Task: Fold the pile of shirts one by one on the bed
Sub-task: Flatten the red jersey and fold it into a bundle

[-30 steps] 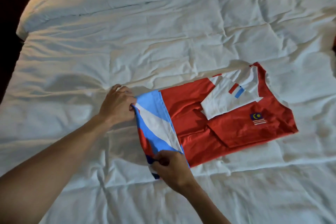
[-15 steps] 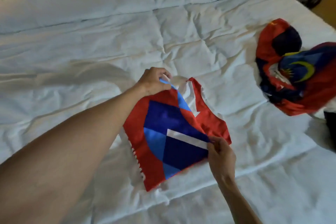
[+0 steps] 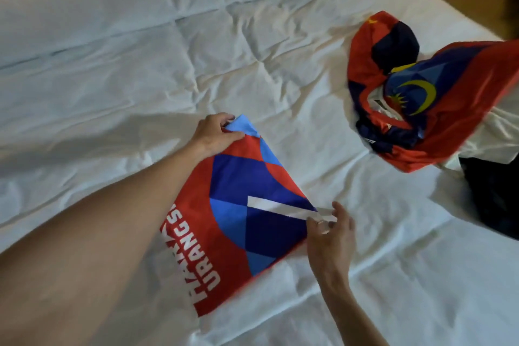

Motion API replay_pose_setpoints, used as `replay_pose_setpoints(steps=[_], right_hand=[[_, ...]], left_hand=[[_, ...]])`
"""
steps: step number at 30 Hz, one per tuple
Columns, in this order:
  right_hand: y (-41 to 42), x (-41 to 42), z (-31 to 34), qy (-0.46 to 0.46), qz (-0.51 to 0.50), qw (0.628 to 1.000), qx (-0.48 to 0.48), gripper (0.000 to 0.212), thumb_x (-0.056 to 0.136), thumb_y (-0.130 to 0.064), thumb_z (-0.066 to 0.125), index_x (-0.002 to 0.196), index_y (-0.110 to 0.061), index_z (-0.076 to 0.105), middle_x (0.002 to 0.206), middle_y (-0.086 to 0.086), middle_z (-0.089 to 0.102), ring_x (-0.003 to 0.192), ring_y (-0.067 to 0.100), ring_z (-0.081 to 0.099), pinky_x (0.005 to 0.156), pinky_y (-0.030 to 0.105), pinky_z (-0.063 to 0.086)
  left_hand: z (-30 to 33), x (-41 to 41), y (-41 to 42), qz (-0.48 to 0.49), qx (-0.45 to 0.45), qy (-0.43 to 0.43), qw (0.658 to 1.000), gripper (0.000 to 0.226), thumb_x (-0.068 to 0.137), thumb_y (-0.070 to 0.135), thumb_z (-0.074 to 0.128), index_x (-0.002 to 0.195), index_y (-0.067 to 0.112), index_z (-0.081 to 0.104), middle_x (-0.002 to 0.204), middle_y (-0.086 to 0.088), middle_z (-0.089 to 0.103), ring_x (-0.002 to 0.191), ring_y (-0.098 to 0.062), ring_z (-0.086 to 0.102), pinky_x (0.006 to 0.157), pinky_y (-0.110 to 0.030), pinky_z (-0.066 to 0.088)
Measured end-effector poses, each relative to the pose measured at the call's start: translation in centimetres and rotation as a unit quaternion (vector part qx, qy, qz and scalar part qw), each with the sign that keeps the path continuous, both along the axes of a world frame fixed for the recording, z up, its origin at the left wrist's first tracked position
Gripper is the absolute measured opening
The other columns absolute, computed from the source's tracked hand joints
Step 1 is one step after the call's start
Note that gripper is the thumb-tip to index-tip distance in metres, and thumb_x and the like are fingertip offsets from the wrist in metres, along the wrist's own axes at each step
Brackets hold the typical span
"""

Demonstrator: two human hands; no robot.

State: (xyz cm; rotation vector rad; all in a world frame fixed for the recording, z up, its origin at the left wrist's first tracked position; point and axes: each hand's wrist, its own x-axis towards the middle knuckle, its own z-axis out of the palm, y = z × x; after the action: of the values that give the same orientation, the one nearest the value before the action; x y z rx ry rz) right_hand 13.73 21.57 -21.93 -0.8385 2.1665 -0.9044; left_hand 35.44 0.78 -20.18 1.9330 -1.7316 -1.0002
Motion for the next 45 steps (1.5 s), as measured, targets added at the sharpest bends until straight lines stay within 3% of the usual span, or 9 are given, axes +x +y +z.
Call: replay_pose_setpoints(steps=[4, 10, 17, 22, 26, 28, 32, 36, 45], right_hand=[[4.0, 4.1, -0.6, -0.117, -0.011, 0.993, 0.016, 0.060, 0.068, -0.024, 0.075, 0.124, -0.020, 0.053, 0.110, 0.005, 0.065, 0.100, 0.026, 0.063, 0.090, 0.049, 0.051], [8.7, 12.2, -0.8, -0.394, -0.067, 0.915, 0.056, 0.062, 0.058, -0.018, 0.077, 0.117, -0.015, 0.057, 0.095, 0.002, 0.077, 0.087, 0.015, 0.073, 0.084, 0.041, 0.056], [8.1, 11.6, -0.9, -0.296, 0.006, 0.943, 0.152, 0.012, 0.082, -0.001, 0.063, 0.090, -0.007, 0.069, 0.075, 0.001, 0.075, 0.074, 0.019, 0.070, 0.064, 0.030, 0.056], [7.8, 5.8, 0.8, -0.153, 0.086, 0.972, 0.154, 0.017, 0.085, -0.021, 0.057, 0.084, -0.010, 0.069, 0.070, 0.002, 0.069, 0.064, 0.017, 0.061, 0.060, 0.029, 0.048], [7.5, 0.7, 1.6, -0.053, 0.118, 0.981, 0.145, 0.016, 0.091, -0.013, 0.054, 0.082, -0.012, 0.067, 0.070, 0.001, 0.069, 0.070, 0.020, 0.065, 0.068, 0.039, 0.056], [7.6, 0.1, 1.6, -0.048, 0.143, 0.976, 0.160, 0.014, 0.093, -0.016, 0.054, 0.090, -0.016, 0.068, 0.075, -0.001, 0.071, 0.072, 0.016, 0.067, 0.069, 0.039, 0.058], [8.1, 0.6, 1.4, -0.069, 0.181, 0.968, 0.159, 0.017, 0.090, -0.037, 0.065, 0.087, -0.020, 0.067, 0.073, -0.003, 0.072, 0.067, 0.011, 0.070, 0.066, 0.037, 0.060], [8.3, 0.3, 1.3, -0.060, 0.203, 0.963, 0.166, 0.021, 0.086, -0.040, 0.071, 0.094, -0.021, 0.066, 0.078, -0.007, 0.072, 0.069, 0.005, 0.068, 0.060, 0.022, 0.056], [7.9, -0.3, 0.6, -0.095, 0.228, 0.953, 0.174, 0.015, 0.086, -0.033, 0.070, 0.092, -0.021, 0.063, 0.081, -0.007, 0.071, 0.069, 0.004, 0.067, 0.060, 0.018, 0.055]], left_hand=[[-1.0, 3.9, 3.7, 0.030, 0.052, -0.109, 0.992, 0.043, 0.079, 0.055, 0.054, 0.102, 0.023, 0.069, 0.104, -0.005, 0.071, 0.104, -0.031, 0.063, 0.091, -0.039, 0.050], [-1.9, 9.3, 8.8, 0.003, 0.035, -0.214, 0.976, 0.033, 0.097, 0.046, 0.049, 0.107, 0.017, 0.060, 0.098, -0.008, 0.067, 0.095, -0.034, 0.064, 0.079, -0.039, 0.047], [-2.1, 11.2, 14.9, 0.050, 0.014, -0.214, 0.975, 0.026, 0.103, 0.040, 0.041, 0.089, 0.019, 0.048, 0.078, -0.004, 0.059, 0.076, -0.032, 0.060, 0.069, -0.037, 0.041], [-1.9, 10.9, 24.6, 0.154, 0.089, -0.160, 0.971, 0.024, 0.098, 0.033, 0.054, 0.091, 0.013, 0.064, 0.096, -0.017, 0.070, 0.096, -0.041, 0.065, 0.075, -0.040, 0.049], [0.9, 6.8, 29.8, 0.103, 0.183, -0.293, 0.933, 0.028, 0.092, 0.043, 0.057, 0.108, 0.022, 0.064, 0.109, -0.006, 0.069, 0.107, -0.031, 0.063, 0.084, -0.039, 0.050], [2.1, 4.6, 28.0, 0.098, 0.100, -0.332, 0.933, 0.035, 0.081, 0.033, 0.068, 0.110, 0.015, 0.063, 0.106, -0.009, 0.067, 0.103, -0.035, 0.060, 0.080, -0.045, 0.048], [1.9, 0.4, 19.5, 0.013, -0.063, -0.230, 0.971, 0.053, 0.072, 0.011, 0.068, 0.124, 0.008, 0.059, 0.117, -0.014, 0.066, 0.112, -0.036, 0.058, 0.094, -0.049, 0.044], [1.2, -2.8, 11.5, -0.153, 0.077, -0.188, 0.967, 0.064, 0.077, 0.019, 0.063, 0.137, 0.014, 0.043, 0.137, -0.004, 0.050, 0.132, -0.026, 0.041, 0.109, -0.044, 0.031], [0.1, -5.5, 8.7, -0.250, 0.129, -0.265, 0.922, 0.058, 0.073, 0.037, 0.073, 0.126, 0.021, 0.053, 0.106, 0.002, 0.065, 0.099, -0.023, 0.060, 0.086, -0.036, 0.039]])
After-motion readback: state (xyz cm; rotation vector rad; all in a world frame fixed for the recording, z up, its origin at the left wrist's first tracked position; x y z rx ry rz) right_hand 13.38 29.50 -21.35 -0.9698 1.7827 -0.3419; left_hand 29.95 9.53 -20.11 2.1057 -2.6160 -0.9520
